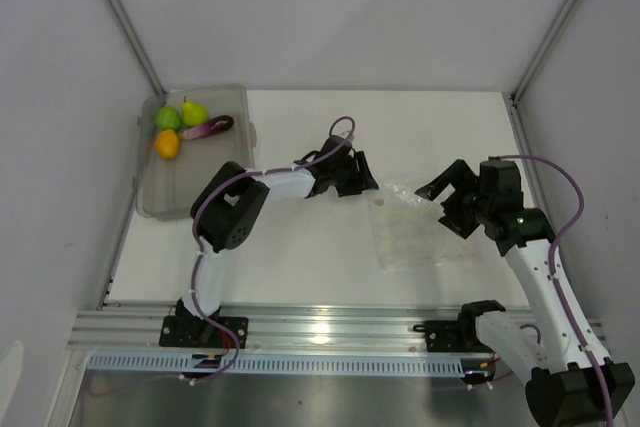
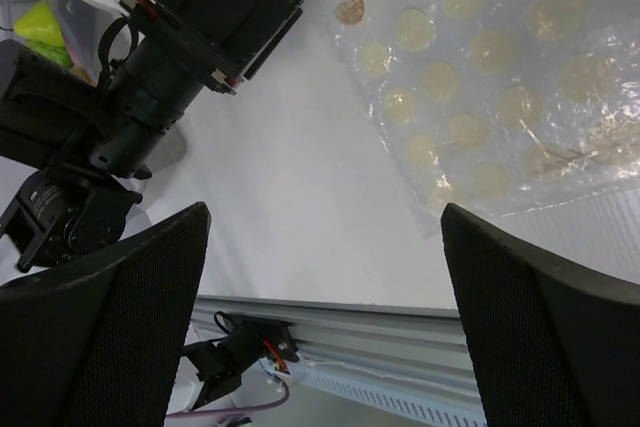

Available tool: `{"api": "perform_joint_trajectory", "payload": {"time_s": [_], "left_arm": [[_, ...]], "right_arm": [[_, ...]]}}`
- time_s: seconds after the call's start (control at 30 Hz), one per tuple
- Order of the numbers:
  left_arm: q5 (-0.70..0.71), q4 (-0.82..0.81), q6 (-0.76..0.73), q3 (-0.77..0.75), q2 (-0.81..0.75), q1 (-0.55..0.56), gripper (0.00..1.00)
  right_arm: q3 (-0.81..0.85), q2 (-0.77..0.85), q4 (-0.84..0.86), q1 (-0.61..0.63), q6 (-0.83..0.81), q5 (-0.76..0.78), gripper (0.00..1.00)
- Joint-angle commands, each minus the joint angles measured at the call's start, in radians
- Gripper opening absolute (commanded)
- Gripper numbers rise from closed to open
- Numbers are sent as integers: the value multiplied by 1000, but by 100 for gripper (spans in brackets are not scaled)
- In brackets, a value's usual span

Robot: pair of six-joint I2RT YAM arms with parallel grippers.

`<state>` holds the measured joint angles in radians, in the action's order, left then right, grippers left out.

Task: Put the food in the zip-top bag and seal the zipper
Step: Pick up the zipper food storage bag at the center of the board.

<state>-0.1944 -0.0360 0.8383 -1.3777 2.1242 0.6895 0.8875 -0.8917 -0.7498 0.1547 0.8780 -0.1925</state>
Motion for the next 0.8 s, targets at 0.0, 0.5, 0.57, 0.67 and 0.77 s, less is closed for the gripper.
{"api": "perform_joint_trajectory", "payload": {"time_s": [0.0,0.5,0.57,0.67,0.77], "left_arm": [[-43,-10,15,-73,20,1,60],[-60,180,22,-224,79,7,49],[-57,191,21,-219,74,7,49],[-46,145,30,-158,40,4,52],[-57,98,31,-66,-12,-2,53]], "right_arm": [[53,7,3,-17,-22,-2,100],[119,13,-59,-49,-16,-1,99],[94,-15,-34,-49,-8,-2,98],[9,-108,73,-44,38,25,97],[-54,-147,199,-32,98,73,92]]}}
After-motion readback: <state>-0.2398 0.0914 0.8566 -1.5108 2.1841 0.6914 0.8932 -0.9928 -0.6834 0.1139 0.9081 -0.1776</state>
